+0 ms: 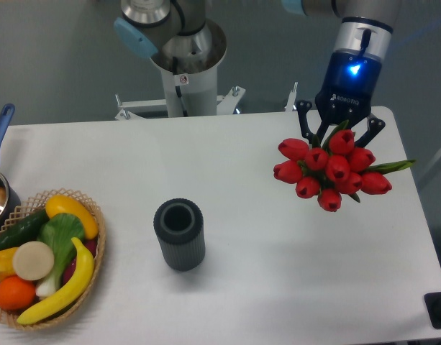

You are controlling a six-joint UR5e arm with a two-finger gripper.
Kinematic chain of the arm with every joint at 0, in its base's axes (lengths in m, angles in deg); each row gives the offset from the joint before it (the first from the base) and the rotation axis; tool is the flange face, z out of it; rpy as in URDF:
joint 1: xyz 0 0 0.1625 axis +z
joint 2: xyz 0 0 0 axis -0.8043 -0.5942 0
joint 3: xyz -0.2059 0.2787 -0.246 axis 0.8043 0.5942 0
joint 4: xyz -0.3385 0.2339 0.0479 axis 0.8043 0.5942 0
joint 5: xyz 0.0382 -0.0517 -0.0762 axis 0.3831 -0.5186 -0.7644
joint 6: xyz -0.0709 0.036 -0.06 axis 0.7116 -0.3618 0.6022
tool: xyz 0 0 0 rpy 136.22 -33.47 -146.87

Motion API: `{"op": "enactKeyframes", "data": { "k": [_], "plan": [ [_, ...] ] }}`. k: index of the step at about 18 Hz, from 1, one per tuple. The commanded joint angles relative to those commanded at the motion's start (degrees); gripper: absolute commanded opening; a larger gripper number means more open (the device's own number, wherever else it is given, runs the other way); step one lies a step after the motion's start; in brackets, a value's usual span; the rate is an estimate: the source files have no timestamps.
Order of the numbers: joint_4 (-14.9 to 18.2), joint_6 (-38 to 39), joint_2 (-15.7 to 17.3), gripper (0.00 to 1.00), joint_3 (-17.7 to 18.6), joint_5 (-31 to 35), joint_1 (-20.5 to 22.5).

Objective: Insert the flowers into the vase

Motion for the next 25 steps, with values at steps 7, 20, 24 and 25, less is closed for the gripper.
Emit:
{"op": "enactKeyframes", "data": {
  "k": [7, 20, 24, 25],
  "plan": [
    [-0.1, -0.4, 0.3, 0.37, 0.2, 0.5, -0.4],
    [-2.5, -4.9, 0.0, 0.36, 3.0, -11.0, -5.4],
    [-2.5, -10.5, -1.4, 0.36, 3.3, -21.3, -6.2],
    [-2.5, -10.7, -1.7, 0.36, 3.1, -23.3, -6.3]
  ]
}}
